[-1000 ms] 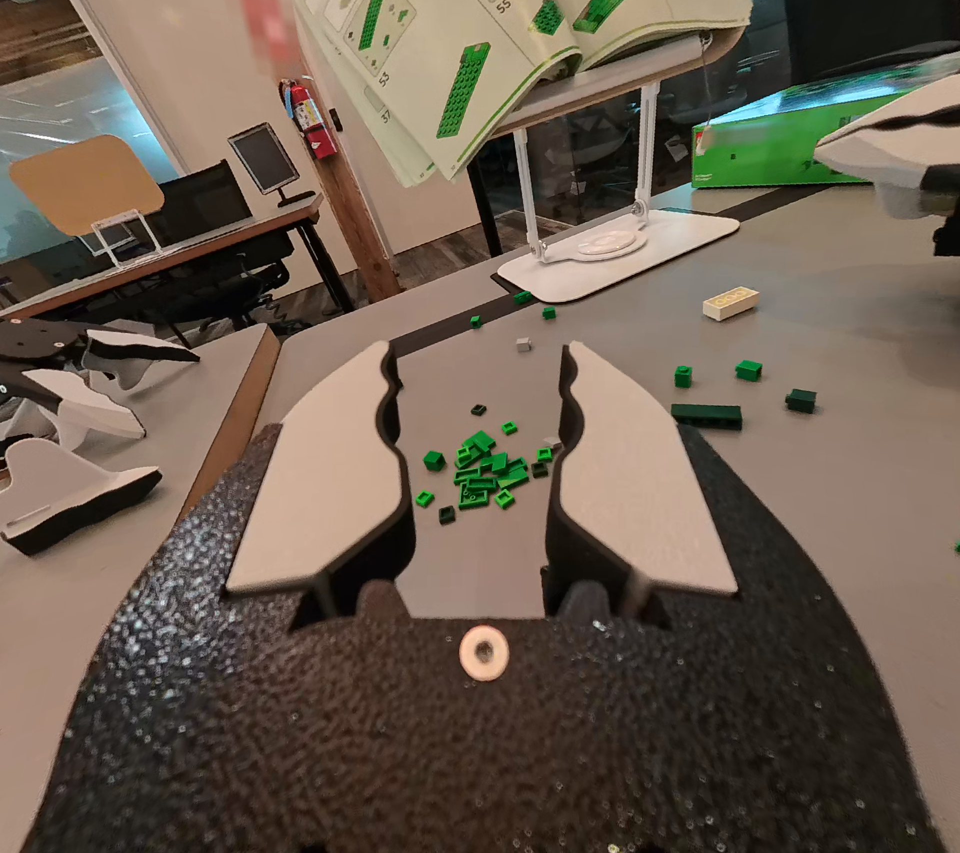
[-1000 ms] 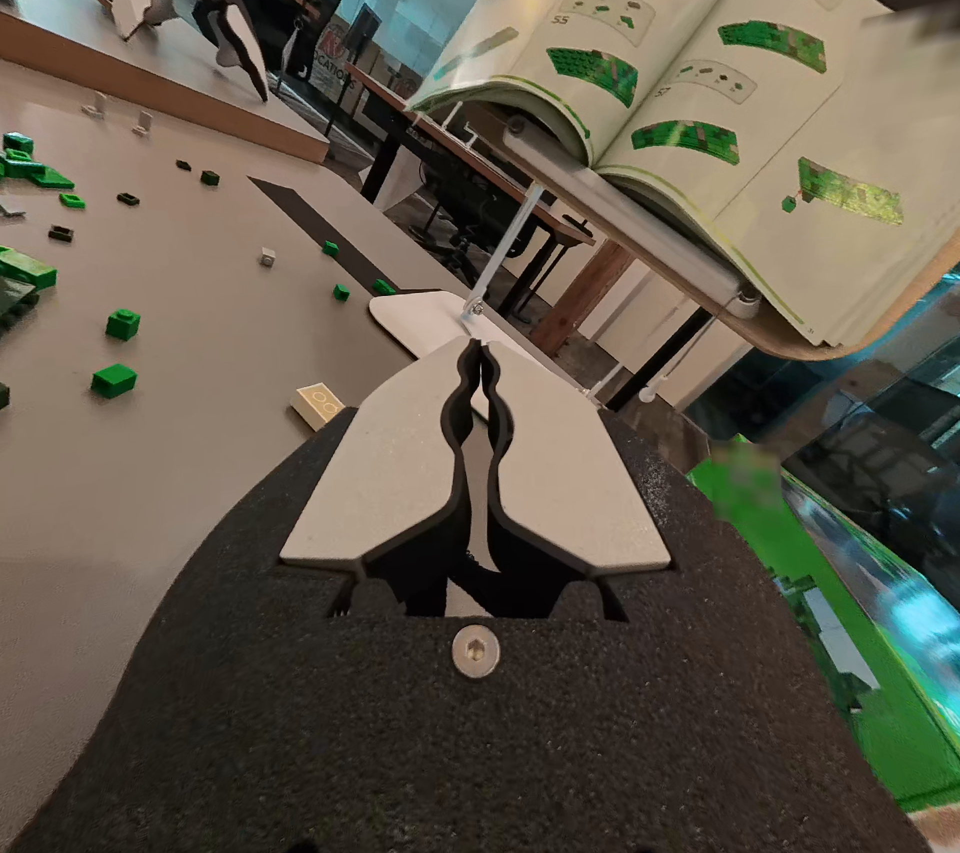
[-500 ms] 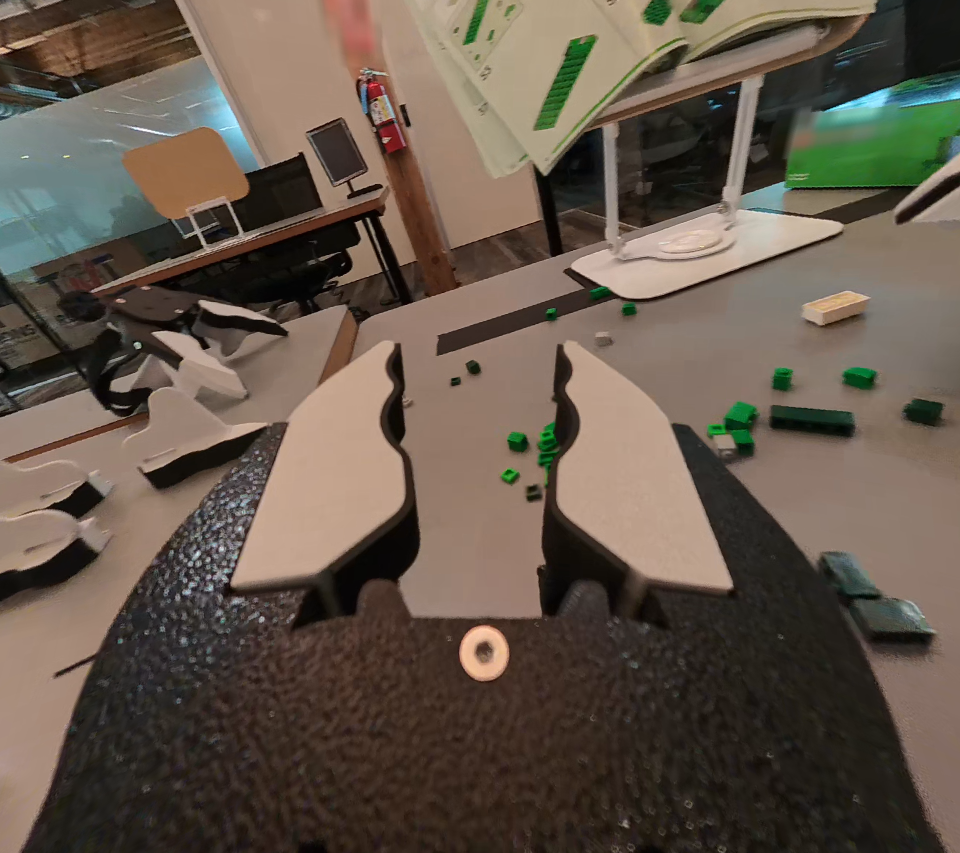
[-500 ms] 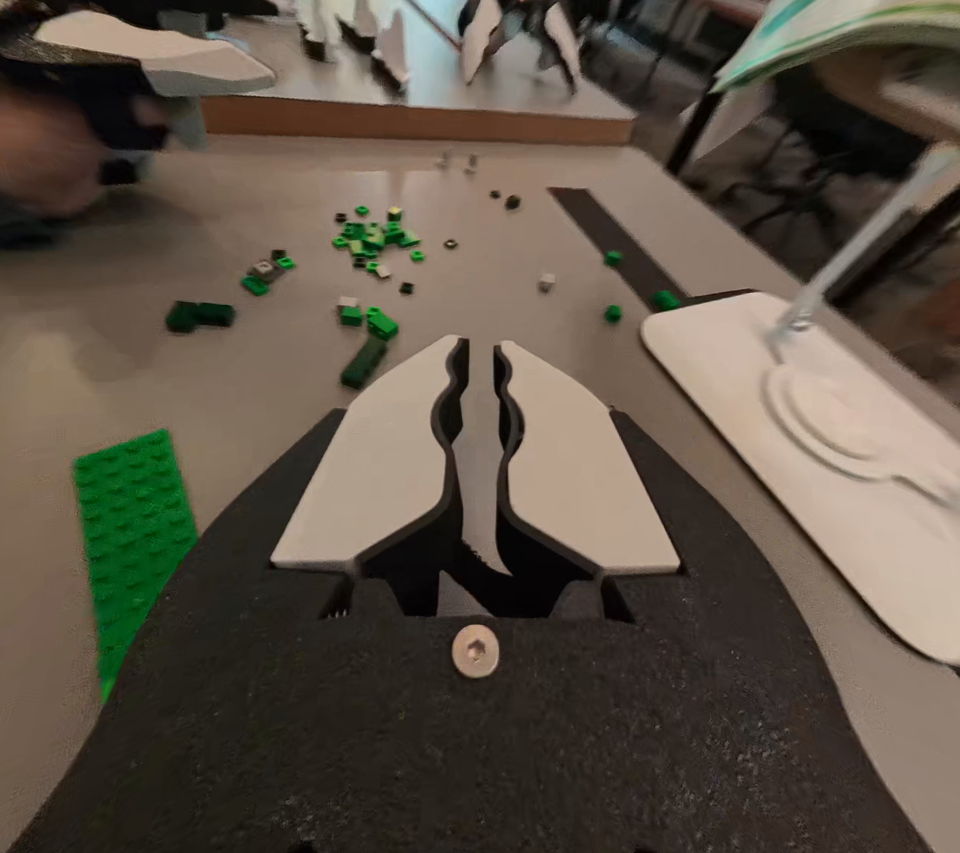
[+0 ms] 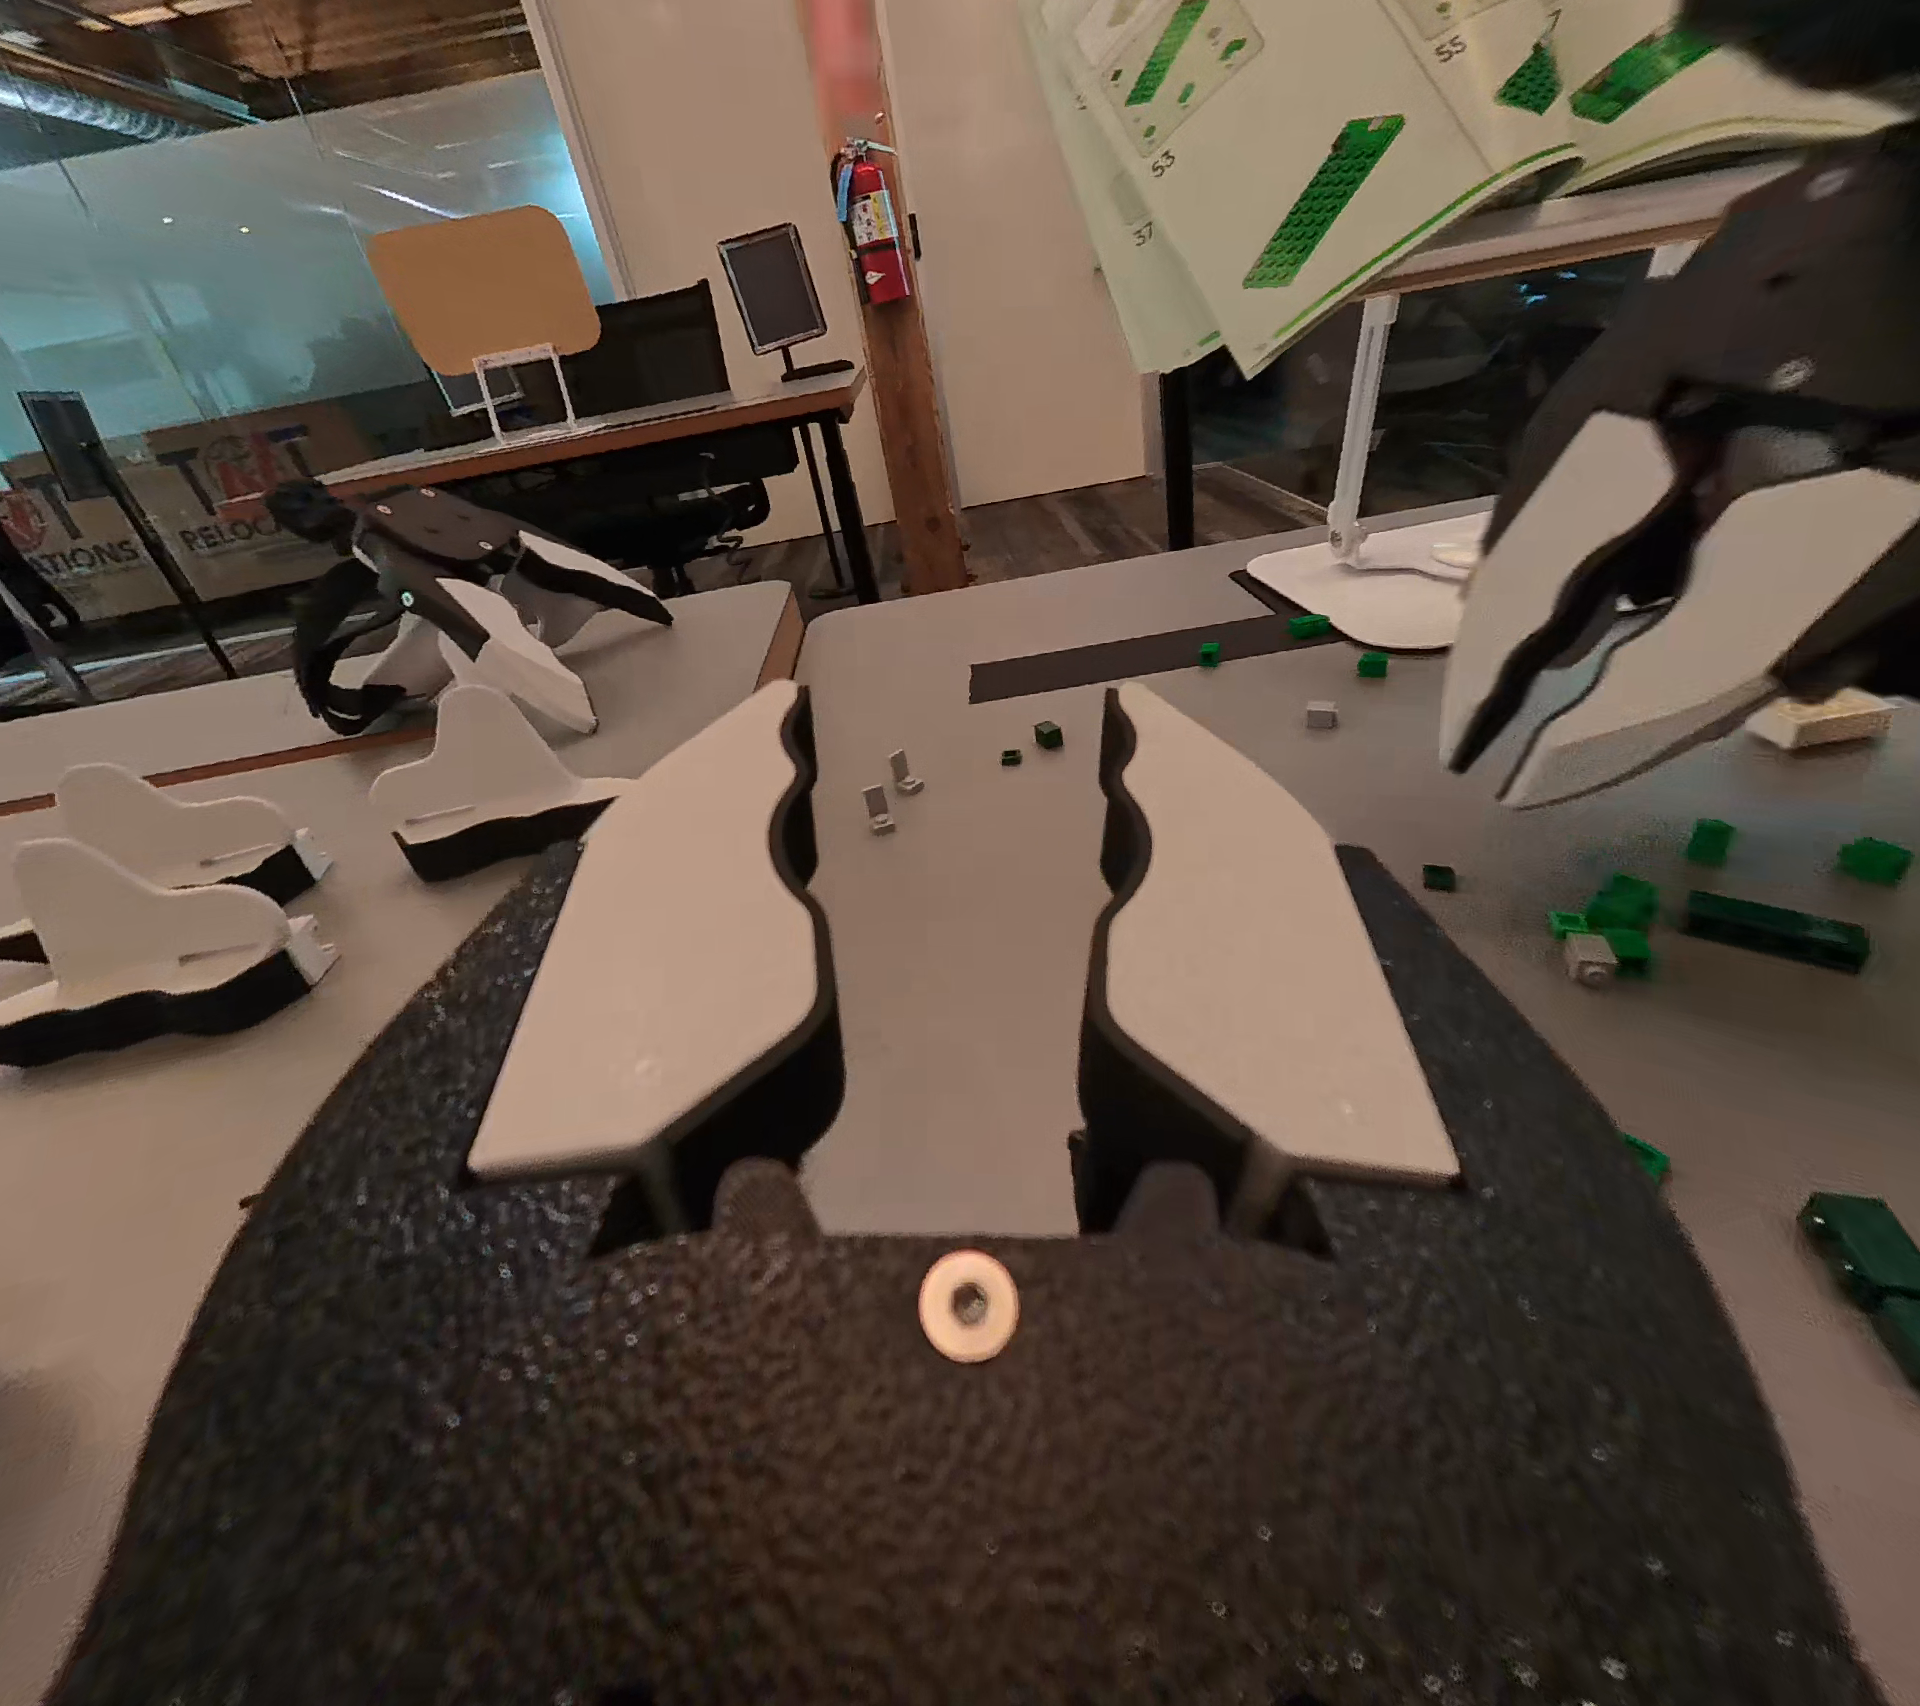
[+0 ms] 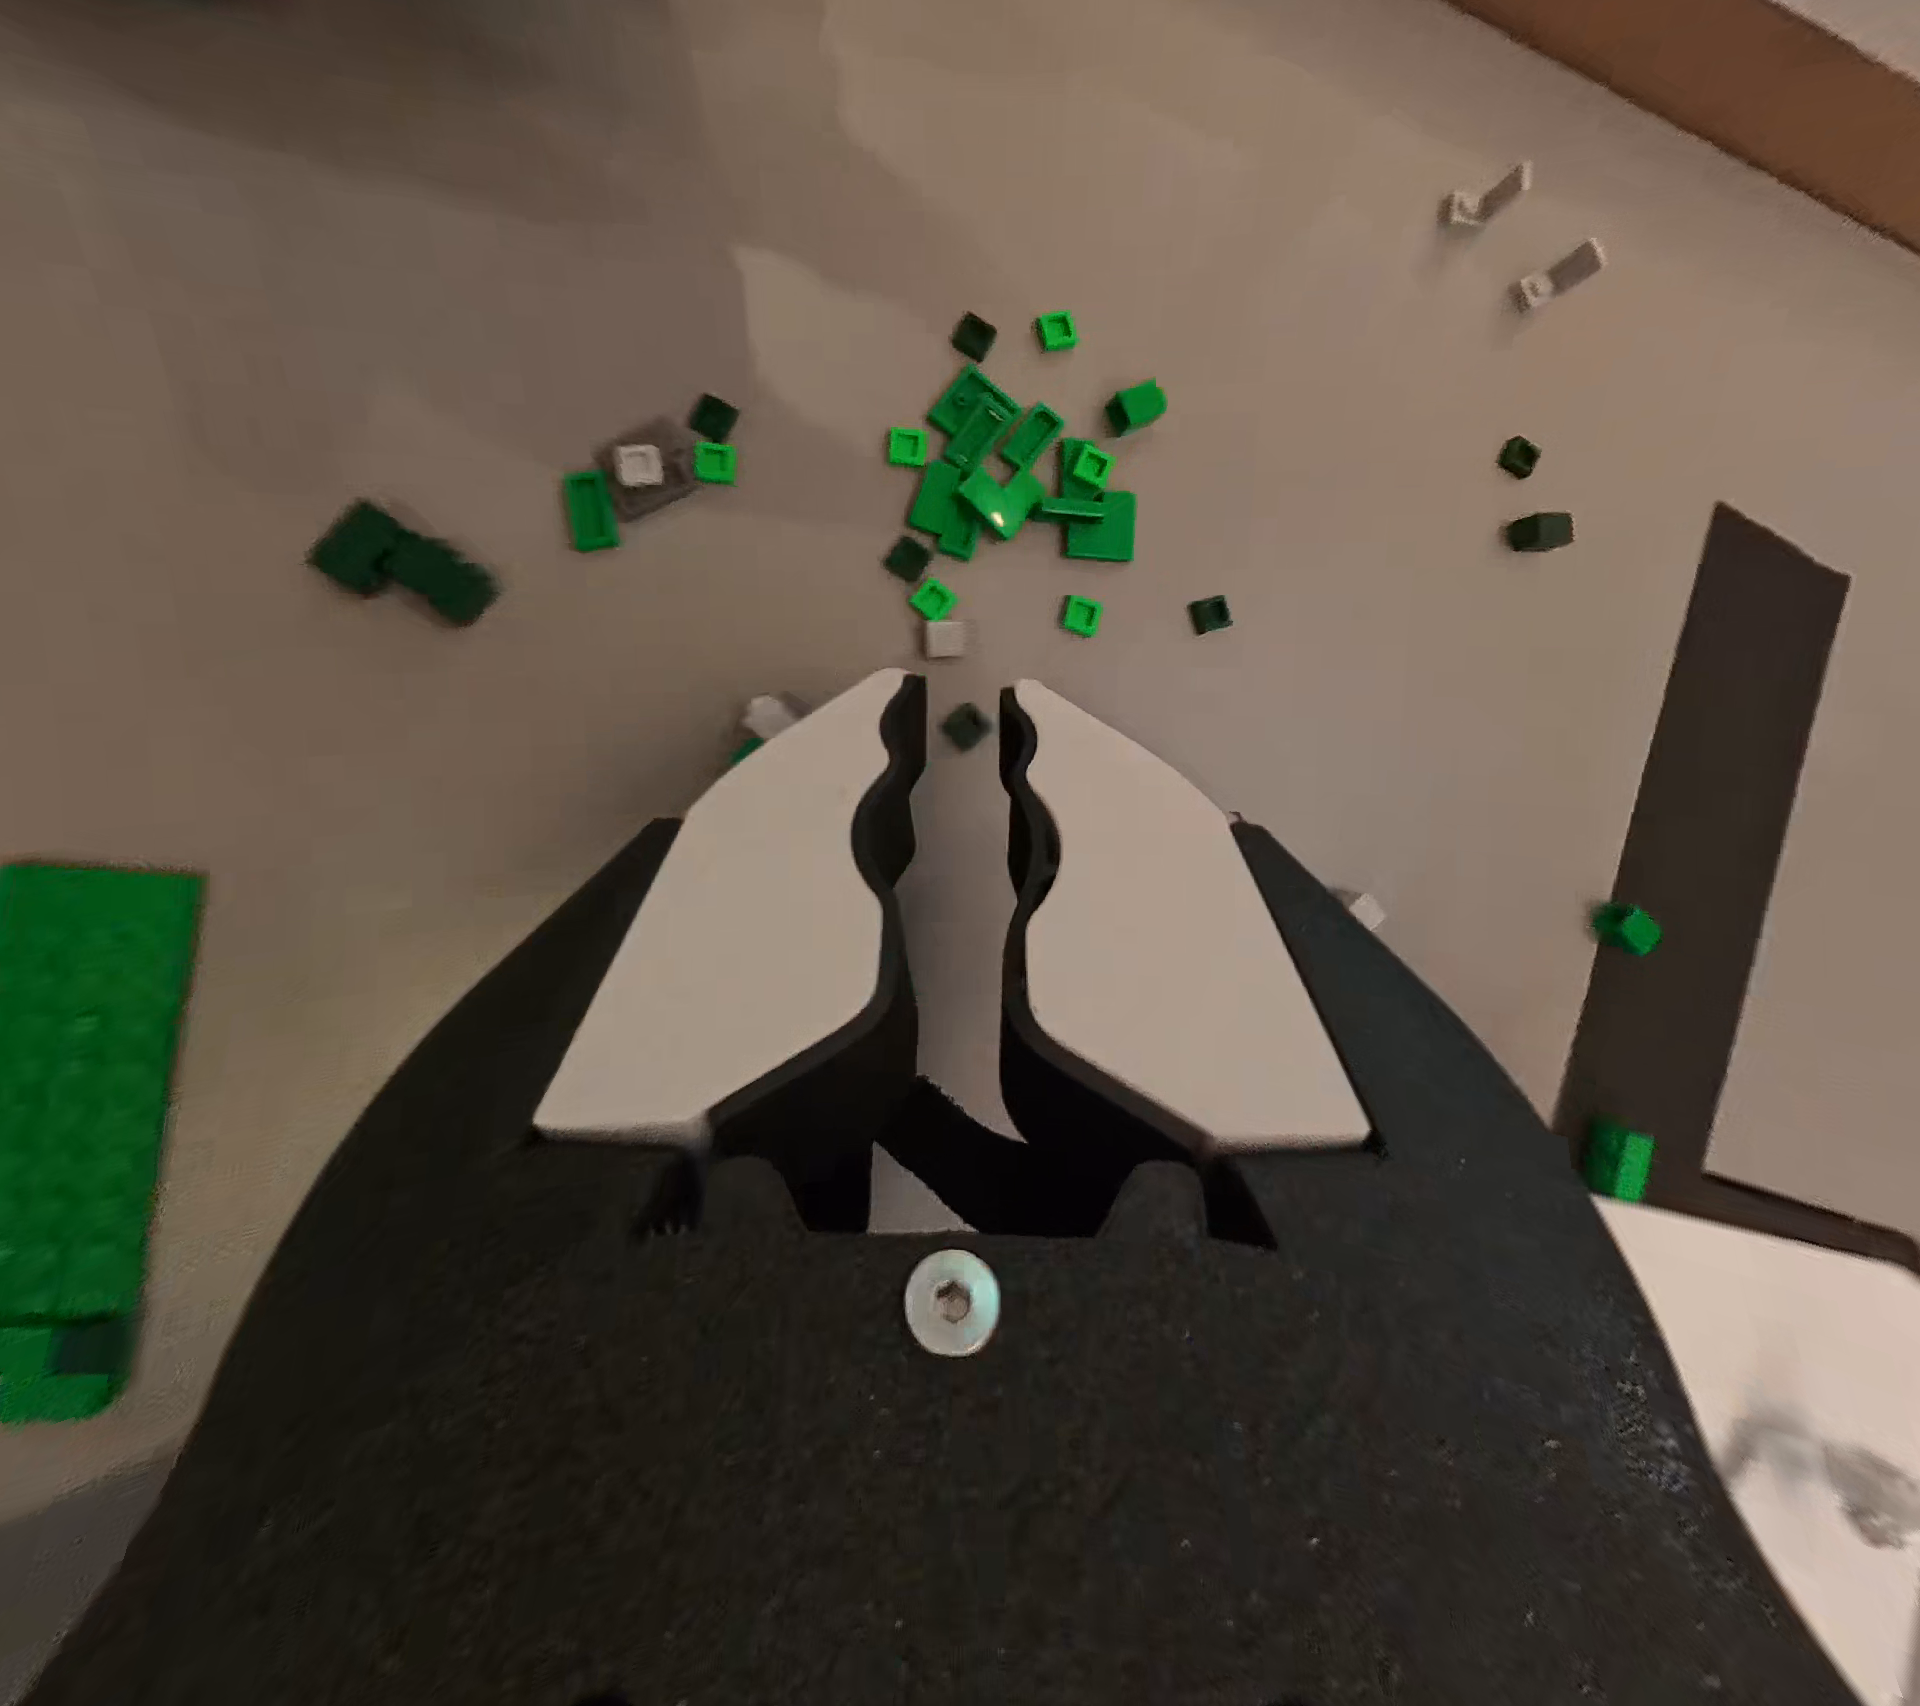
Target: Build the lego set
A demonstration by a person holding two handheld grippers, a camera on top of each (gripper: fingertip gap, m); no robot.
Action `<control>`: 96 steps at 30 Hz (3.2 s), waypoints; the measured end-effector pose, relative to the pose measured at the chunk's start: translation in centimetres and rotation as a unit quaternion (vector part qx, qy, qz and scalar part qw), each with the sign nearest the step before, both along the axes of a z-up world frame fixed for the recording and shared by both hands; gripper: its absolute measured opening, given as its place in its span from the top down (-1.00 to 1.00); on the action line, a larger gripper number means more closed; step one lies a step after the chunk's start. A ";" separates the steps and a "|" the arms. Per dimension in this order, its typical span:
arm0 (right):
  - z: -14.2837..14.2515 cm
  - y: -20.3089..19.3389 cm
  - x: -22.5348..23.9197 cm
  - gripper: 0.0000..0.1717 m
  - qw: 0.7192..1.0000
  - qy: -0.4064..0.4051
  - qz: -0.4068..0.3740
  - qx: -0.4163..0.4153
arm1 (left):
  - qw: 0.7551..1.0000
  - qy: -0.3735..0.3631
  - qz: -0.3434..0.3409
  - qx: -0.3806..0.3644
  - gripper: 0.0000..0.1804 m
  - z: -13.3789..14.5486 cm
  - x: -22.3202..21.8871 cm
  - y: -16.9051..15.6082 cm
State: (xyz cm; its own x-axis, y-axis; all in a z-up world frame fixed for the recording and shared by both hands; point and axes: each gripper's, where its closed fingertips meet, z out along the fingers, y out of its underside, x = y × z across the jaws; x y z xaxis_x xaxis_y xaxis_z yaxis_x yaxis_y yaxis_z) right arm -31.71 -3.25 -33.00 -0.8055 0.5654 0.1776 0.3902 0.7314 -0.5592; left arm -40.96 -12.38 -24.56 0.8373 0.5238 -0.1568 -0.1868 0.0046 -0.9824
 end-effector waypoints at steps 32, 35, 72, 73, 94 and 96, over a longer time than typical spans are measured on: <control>6.0 -1.8 -0.8 0.92 0.900 0.366 0.131 0.199 | 0.914 -0.208 -0.346 0.032 0.87 -1.0 7.3 4.0; 6.7 -2.6 0.4 0.92 0.870 0.405 0.158 0.233 | 0.907 -0.198 -0.372 0.028 0.90 -0.8 8.6 4.4; 8.4 -5.5 13.7 0.91 0.824 -0.220 -0.198 -0.483 | 0.775 0.587 -0.162 -0.170 0.98 0.1 21.8 4.7; 8.4 -5.6 14.0 0.92 0.815 -0.231 -0.199 -0.492 | 0.769 0.593 -0.164 -0.174 0.98 -0.1 22.1 4.8; 6.6 -4.5 15.9 0.98 0.809 -0.260 -0.208 -0.484 | 0.782 0.552 -0.239 -0.166 0.90 -1.5 24.0 5.3; 4.8 -1.9 16.3 0.98 0.833 -0.246 -0.239 -0.435 | 0.800 0.524 -0.235 -0.172 0.88 -1.6 22.8 5.4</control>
State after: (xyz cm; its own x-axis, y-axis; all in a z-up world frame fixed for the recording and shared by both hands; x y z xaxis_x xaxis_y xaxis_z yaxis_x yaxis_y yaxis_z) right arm -15.46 -5.15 -28.23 -0.3059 0.5849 -0.7512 0.8586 -0.1714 -0.4831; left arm -18.16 -6.94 -26.16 0.2424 -0.0359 -0.9695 -0.9664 0.0787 -0.2446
